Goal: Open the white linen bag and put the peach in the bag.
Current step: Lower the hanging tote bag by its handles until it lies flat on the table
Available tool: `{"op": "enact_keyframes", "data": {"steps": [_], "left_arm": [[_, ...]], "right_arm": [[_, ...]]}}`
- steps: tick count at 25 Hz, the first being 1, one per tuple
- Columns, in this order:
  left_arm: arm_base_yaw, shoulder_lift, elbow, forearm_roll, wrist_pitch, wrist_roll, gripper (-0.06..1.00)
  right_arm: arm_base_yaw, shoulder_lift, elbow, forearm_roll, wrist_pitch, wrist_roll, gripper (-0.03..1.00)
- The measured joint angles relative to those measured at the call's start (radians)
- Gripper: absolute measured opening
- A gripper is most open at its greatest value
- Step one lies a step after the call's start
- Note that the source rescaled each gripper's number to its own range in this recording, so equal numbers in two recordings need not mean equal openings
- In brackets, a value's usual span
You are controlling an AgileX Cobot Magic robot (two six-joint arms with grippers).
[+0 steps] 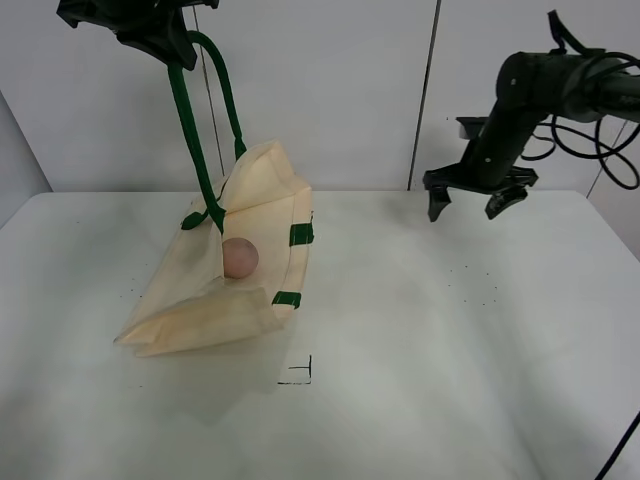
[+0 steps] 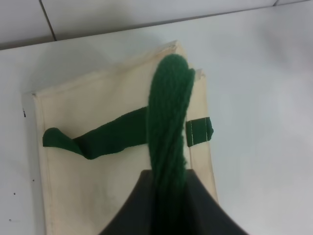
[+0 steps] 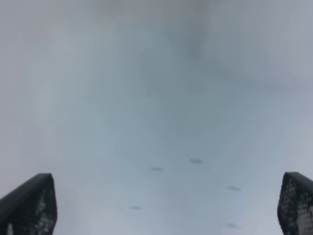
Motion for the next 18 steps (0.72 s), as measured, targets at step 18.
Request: {"op": "enact_keyframes", "data": {"steps": [18], "left_arm": [[0.000, 0.000, 0.000, 0.000, 0.000, 0.000, 0.00]], "right_arm": [[-0.059, -0.259, 0.250, -0.001, 0.085, -0.019, 1.00]]}}
